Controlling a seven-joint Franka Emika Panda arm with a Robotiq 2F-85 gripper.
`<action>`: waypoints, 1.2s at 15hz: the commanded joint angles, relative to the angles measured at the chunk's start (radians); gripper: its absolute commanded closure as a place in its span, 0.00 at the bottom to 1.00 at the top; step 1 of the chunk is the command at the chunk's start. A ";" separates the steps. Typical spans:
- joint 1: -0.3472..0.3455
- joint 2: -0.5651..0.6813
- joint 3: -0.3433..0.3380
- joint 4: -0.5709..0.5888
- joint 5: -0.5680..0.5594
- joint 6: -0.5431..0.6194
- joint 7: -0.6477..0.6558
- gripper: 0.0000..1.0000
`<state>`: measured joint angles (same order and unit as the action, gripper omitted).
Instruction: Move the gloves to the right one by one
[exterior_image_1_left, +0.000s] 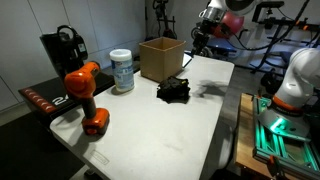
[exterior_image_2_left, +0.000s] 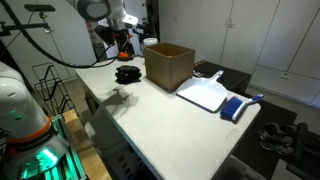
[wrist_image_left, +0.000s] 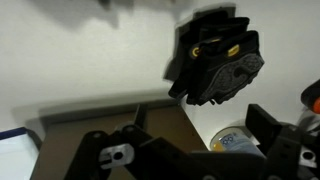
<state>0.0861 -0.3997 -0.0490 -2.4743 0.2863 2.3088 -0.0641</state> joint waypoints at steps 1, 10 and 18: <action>0.063 0.114 -0.077 0.059 0.225 -0.034 -0.147 0.00; 0.001 0.352 -0.019 0.168 0.308 -0.121 -0.202 0.00; -0.020 0.446 0.033 0.230 0.306 -0.143 -0.179 0.21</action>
<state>0.0910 0.0141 -0.0420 -2.2731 0.5997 2.1846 -0.2584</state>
